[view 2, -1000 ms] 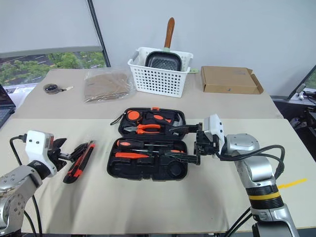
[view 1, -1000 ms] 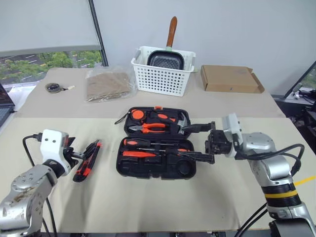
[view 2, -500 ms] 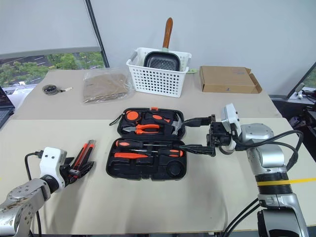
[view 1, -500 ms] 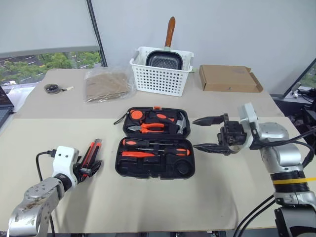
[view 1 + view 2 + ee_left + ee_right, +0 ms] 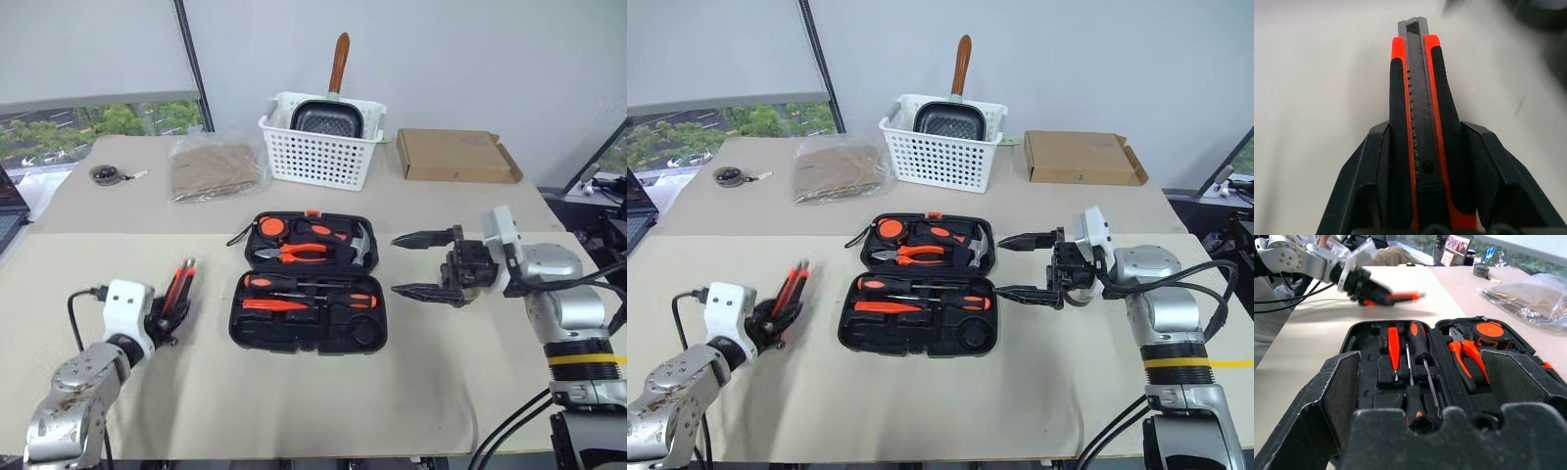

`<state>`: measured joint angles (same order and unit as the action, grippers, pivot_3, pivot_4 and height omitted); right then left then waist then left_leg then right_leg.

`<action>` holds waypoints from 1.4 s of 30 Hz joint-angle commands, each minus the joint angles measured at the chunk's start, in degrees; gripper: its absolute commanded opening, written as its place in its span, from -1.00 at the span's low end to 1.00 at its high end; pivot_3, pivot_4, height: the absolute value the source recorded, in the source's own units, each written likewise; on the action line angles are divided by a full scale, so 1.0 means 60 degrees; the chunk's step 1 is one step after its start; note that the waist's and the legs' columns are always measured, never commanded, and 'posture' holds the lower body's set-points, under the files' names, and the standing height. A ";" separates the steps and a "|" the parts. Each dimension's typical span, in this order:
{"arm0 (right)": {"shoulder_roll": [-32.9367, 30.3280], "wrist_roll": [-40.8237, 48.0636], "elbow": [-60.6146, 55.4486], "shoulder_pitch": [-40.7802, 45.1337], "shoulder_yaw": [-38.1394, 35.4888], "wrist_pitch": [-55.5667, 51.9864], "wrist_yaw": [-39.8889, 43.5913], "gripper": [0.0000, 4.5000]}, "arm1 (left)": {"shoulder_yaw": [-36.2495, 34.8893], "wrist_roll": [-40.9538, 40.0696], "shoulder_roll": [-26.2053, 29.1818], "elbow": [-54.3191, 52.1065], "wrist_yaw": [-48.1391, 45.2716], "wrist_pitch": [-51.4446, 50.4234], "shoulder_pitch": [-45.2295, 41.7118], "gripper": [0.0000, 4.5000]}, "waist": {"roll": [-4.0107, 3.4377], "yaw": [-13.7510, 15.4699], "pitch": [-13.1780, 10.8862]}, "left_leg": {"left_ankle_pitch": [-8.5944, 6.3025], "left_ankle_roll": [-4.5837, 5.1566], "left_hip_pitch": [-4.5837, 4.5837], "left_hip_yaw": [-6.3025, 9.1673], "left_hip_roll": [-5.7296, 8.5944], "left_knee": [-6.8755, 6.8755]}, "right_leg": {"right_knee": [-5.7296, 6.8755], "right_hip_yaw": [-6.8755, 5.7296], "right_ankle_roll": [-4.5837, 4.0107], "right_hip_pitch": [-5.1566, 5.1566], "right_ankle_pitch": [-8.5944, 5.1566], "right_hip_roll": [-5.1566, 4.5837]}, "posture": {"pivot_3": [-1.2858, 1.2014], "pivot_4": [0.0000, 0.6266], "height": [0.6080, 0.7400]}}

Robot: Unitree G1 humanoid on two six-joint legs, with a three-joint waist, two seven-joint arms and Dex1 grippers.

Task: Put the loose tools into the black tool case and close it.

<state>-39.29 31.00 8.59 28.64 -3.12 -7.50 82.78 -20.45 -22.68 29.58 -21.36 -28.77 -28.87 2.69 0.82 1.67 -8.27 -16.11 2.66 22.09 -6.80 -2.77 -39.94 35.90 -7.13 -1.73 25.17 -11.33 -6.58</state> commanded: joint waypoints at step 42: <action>-0.1194 0.0346 -0.2399 -0.2896 -0.1397 -0.0177 -0.0910 1.00 | 0.6881 0.2628 0.2365 0.2537 -0.8530 0.2220 -0.6014 -0.24 | -0.0011 -0.0078 -0.0003 | -0.0007 0.0044 -0.0001 -0.0032 0.0015 -0.0007 | -0.0004 0.0016 0.0101 -0.0005 -0.0055 0.0063 | 0.03 -0.52 0.39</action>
<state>-46.31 31.85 -4.09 10.42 -10.26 -8.06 77.75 21.20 -6.56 43.68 -3.06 -79.50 -13.57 -31.32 0.75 1.20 -8.29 -16.15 2.93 22.09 -6.99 -2.68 -39.99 35.88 -7.03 -1.12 25.14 -11.66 -6.20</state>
